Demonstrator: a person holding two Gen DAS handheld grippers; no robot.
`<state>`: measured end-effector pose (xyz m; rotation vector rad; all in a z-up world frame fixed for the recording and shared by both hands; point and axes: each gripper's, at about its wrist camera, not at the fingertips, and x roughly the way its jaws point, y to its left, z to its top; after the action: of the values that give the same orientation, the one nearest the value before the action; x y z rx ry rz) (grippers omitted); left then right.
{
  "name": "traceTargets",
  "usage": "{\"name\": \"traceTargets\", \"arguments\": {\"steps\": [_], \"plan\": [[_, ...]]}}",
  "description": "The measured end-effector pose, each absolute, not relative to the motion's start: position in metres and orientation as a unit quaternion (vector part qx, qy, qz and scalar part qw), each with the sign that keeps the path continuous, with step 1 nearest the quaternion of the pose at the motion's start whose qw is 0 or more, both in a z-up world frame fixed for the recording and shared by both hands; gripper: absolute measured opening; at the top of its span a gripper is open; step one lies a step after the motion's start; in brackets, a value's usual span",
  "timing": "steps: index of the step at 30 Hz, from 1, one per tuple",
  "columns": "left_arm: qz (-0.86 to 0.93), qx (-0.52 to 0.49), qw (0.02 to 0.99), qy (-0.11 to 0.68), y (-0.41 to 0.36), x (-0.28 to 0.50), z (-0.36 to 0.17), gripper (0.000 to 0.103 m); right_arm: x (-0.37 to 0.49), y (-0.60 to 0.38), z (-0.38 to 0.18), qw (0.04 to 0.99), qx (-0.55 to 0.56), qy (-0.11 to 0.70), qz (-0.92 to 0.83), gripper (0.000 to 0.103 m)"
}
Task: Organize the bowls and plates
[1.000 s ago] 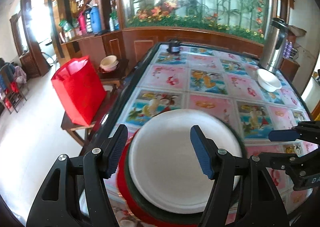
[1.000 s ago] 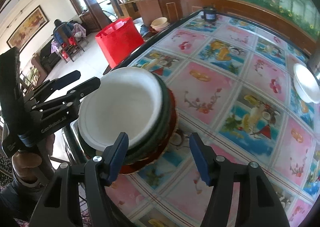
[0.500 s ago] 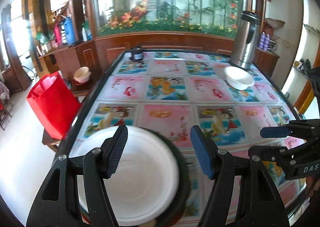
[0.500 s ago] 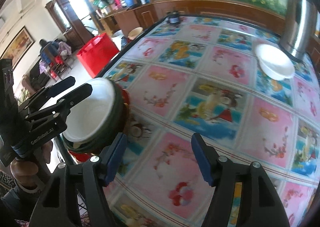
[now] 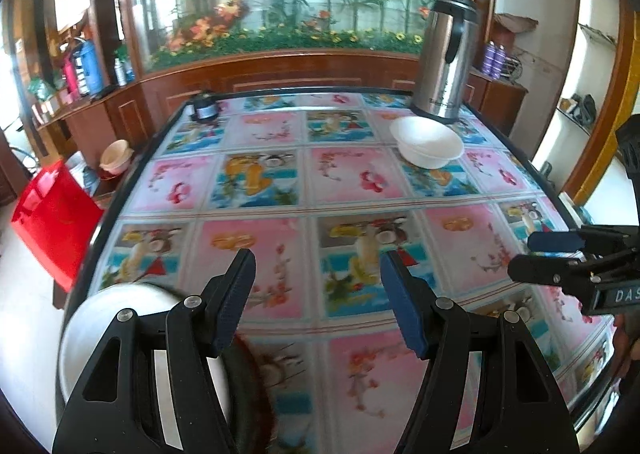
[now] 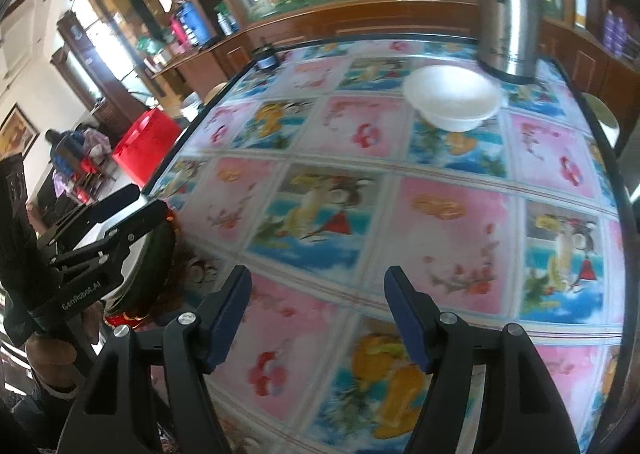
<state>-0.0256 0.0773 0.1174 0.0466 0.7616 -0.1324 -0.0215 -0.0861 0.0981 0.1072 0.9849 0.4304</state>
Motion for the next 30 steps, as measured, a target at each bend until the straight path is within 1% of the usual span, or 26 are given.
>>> {"name": "traceTargets", "arguments": {"steps": [12,14,16,26,30], "plan": [[-0.103,-0.007,0.907,0.409,0.015,0.050,0.113,0.066,0.030,-0.158,0.093,0.866,0.088,0.474,0.134,0.070],[-0.100,-0.011,0.905,0.414,0.005,0.068,0.111,0.066,0.043,-0.166,0.093,0.866,0.099,0.472,0.132,0.073],[-0.098,-0.014,0.904,0.416,-0.003,0.082,0.108,0.066,0.057,-0.171,0.093,0.865,0.097,0.476,0.124,0.076],[-0.087,-0.046,0.891,0.443,-0.035,0.168,0.090,0.065,0.129,-0.186,0.090,0.867,0.091,0.475,0.119,0.076],[-0.082,-0.039,0.887,0.453,-0.045,0.191,0.078,0.066,0.150,-0.187,0.080,0.865,0.084,0.478,0.128,0.076]]}}
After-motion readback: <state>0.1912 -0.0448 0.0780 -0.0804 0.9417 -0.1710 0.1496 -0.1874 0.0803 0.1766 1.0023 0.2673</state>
